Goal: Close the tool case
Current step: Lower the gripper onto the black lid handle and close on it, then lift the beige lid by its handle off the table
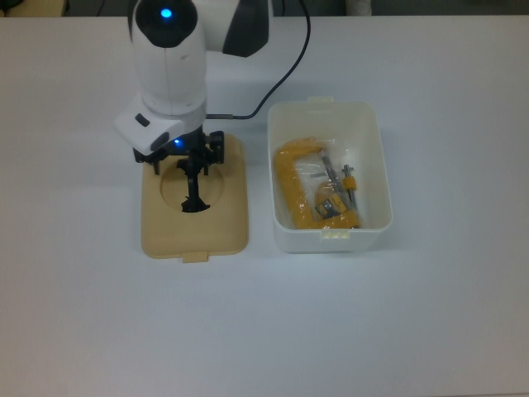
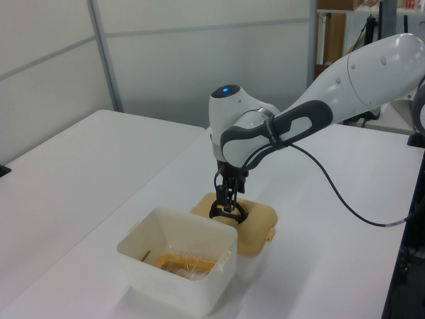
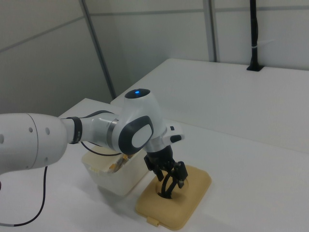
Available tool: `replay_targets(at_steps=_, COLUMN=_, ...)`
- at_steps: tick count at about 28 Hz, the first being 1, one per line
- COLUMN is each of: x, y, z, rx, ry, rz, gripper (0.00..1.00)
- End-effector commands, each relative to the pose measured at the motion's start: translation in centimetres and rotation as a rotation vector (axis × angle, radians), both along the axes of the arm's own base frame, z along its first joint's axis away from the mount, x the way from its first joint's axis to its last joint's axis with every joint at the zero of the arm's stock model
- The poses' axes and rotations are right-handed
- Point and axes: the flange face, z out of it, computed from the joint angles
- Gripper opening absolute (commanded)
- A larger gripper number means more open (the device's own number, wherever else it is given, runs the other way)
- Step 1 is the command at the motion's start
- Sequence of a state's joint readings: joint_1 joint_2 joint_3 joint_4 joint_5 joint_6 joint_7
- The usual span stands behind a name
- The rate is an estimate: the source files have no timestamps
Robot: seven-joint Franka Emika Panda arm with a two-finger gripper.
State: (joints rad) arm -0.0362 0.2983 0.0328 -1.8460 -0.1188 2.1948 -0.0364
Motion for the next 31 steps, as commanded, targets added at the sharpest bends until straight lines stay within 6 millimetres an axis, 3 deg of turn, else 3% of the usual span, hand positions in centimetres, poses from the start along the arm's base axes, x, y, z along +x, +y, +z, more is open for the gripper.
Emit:
replay_targets(at_steps=1, x=0.0, y=1.3, z=0.3, rx=-0.003, ry=-0.007, rz=0.031, gripper=0.31)
replay_targets(at_steps=3, x=0.0, y=1.3, z=0.3, rx=0.000, ry=-0.007, rz=0.028, gripper=0.14)
replay_targets(at_steps=6, x=0.0, y=1.3, z=0.4, rx=0.001, ry=-0.009, rz=0.027, gripper=0.00)
replay_targets(at_steps=21, x=0.3, y=-0.1, z=1.0, rx=0.026, ry=-0.019, rz=-0.002, gripper=0.00)
replay_targets(at_steps=26, x=0.0, y=-1.4, z=2.5, rx=0.023, ry=-0.029, rz=-0.021, gripper=0.00)
replay_targets(at_steps=31, x=-0.6, y=-2.7, z=6.4, rx=0.019, ry=-0.010, rz=-0.053, gripper=0.00)
